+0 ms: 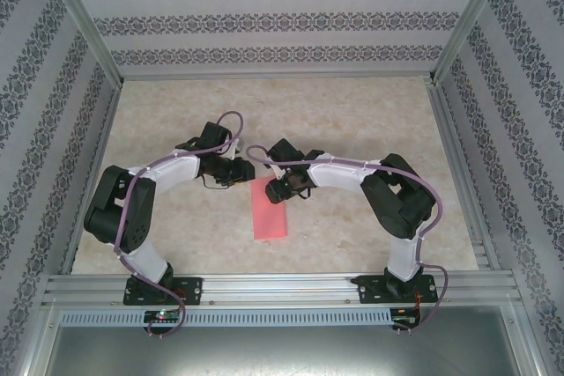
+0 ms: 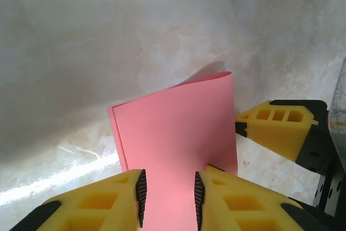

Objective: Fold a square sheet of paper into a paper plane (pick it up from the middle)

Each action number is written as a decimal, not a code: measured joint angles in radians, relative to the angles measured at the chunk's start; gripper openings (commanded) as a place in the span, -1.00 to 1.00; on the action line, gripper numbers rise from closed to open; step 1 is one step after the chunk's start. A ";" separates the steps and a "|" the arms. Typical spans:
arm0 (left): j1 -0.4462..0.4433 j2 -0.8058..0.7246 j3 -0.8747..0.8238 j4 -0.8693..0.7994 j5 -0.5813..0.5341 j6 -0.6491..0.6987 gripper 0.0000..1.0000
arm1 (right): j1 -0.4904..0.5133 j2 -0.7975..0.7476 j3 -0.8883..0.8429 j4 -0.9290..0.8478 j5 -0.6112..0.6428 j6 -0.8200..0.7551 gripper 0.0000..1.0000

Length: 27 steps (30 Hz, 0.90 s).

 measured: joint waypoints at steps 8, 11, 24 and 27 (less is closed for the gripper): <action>0.000 -0.006 -0.018 -0.011 -0.001 0.000 -0.33 | 0.000 0.001 0.001 0.000 0.000 0.000 0.06; 0.000 -0.007 -0.024 -0.011 -0.003 0.000 -0.32 | 0.000 0.003 0.002 0.000 0.000 0.001 0.06; 0.000 -0.007 -0.048 -0.003 0.002 -0.014 -0.31 | 0.000 0.011 0.013 -0.009 0.000 0.005 0.06; 0.000 -0.007 -0.052 -0.002 0.005 -0.018 -0.31 | 0.000 0.014 0.018 -0.016 0.001 0.012 0.06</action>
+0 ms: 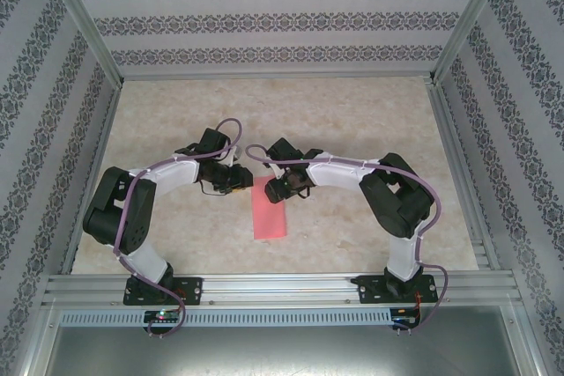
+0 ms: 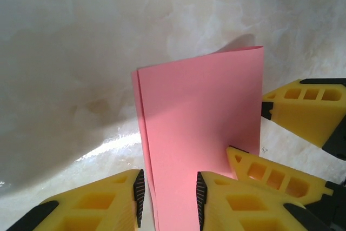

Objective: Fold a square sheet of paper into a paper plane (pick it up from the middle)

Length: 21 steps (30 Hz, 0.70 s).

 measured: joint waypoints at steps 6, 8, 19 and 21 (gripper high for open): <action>0.000 0.000 0.000 0.014 0.004 -0.003 -0.31 | 0.006 0.002 0.006 -0.007 0.007 0.008 0.06; 0.000 0.000 0.000 0.015 0.004 -0.004 -0.32 | 0.006 0.002 0.006 -0.007 0.008 0.008 0.06; 0.000 0.000 0.000 0.019 0.011 -0.006 -0.33 | 0.013 0.003 0.010 -0.011 0.020 0.006 0.07; 0.000 0.000 0.000 0.021 0.014 -0.010 -0.33 | 0.013 0.003 0.010 -0.011 0.022 0.006 0.07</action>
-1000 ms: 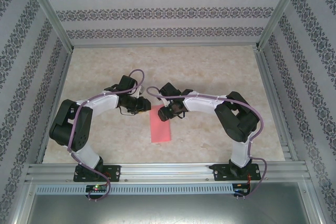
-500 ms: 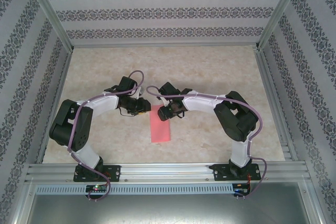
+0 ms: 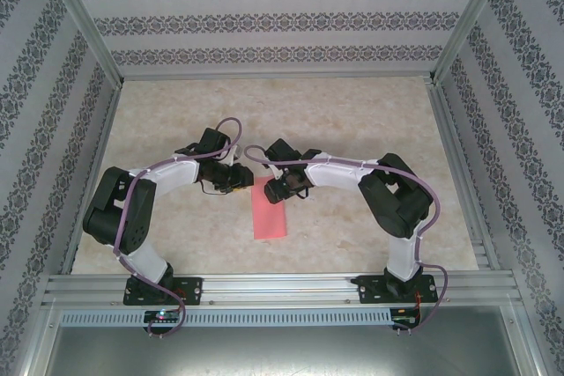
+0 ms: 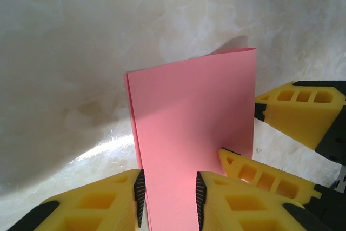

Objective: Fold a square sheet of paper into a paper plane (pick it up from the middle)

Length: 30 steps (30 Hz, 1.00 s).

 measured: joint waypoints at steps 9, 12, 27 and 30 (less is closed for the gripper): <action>0.000 0.001 0.000 0.023 0.015 -0.015 -0.35 | 0.000 0.000 0.000 0.000 0.001 -0.005 0.07; 0.000 0.002 -0.002 0.029 0.016 -0.019 -0.36 | 0.003 0.000 0.000 0.000 0.002 -0.008 0.07; -0.001 0.006 -0.018 0.044 0.016 -0.027 -0.40 | 0.006 0.002 0.000 0.000 0.009 -0.015 0.07; -0.002 0.016 -0.018 0.055 0.016 -0.034 -0.41 | 0.006 0.004 0.002 -0.002 0.011 -0.014 0.07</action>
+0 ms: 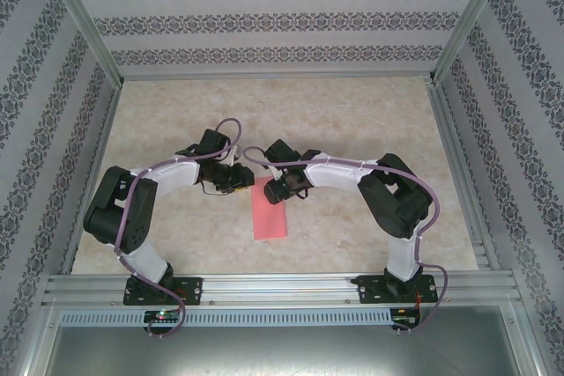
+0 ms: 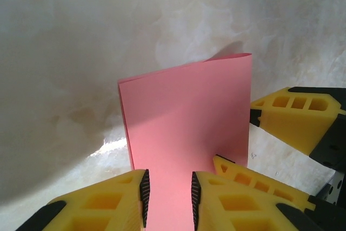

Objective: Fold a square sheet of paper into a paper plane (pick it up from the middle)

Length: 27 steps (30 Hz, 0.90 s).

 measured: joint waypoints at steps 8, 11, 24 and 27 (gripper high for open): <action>-0.021 0.022 -0.010 0.034 0.001 -0.023 -0.43 | 0.000 0.003 0.004 -0.005 0.001 0.001 0.07; -0.029 0.030 -0.012 0.051 0.005 -0.034 -0.43 | 0.000 0.003 0.005 -0.006 0.001 0.002 0.07; -0.039 0.051 -0.023 0.078 0.007 -0.045 -0.45 | 0.000 0.008 0.011 -0.010 0.001 0.024 0.08; -0.040 0.058 -0.023 0.078 0.007 -0.045 -0.45 | 0.000 0.008 0.011 -0.010 0.001 0.023 0.07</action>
